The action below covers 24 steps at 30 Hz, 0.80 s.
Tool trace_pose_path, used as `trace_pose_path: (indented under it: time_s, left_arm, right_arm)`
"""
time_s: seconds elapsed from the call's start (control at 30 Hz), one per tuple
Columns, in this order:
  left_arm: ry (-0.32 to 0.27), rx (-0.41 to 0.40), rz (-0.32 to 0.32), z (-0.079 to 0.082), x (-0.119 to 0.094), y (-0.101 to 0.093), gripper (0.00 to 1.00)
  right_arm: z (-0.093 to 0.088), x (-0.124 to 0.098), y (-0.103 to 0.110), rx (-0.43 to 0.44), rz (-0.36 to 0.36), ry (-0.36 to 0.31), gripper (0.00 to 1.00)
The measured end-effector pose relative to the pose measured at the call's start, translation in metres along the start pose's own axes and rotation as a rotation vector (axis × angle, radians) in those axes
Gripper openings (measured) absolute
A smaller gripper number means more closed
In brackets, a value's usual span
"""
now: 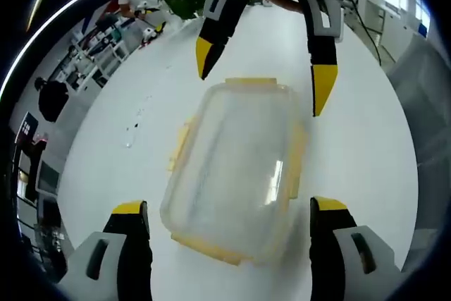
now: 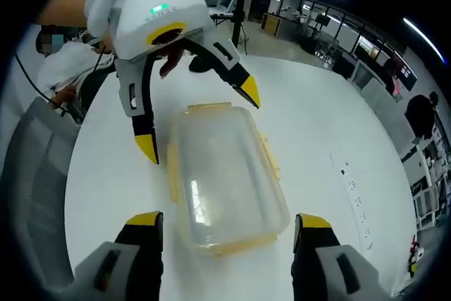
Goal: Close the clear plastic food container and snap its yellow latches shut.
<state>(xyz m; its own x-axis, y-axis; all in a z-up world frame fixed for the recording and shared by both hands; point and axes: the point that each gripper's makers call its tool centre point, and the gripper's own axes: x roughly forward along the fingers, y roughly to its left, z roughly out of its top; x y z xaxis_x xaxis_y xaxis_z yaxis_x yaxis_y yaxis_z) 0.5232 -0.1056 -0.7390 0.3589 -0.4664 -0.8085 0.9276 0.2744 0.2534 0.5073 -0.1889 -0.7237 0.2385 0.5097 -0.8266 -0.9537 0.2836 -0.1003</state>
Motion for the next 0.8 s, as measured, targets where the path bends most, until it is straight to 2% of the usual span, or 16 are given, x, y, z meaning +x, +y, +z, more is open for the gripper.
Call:
trace_pose_path:
  time_s: [0.17,0.3,0.4,0.47,0.8]
  left_arm:
    - [-0.03,-0.053,0.034,0.006,-0.008,0.002,0.91]
    - [-0.039,-0.074,0.052,0.006,-0.012,-0.001,0.91]
    - [-0.057,-0.122,0.054,0.009,-0.014,-0.003,0.91]
    - [-0.047,-0.125,0.058,0.006,-0.015,-0.004,0.91]
    - [-0.072,-0.163,0.083,0.013,-0.027,-0.014,0.89]
  right_arm:
    - [-0.005,-0.005,0.004,0.011,-0.017,0.007,0.76]
    - [-0.004,-0.01,0.005,0.047,-0.038,-0.017,0.75]
    - [-0.007,-0.012,0.007,0.058,-0.054,-0.017,0.75]
    - [-0.006,-0.013,0.006,0.092,-0.065,-0.032,0.74]
    - [-0.008,-0.024,0.017,0.136,-0.092,-0.066,0.73]
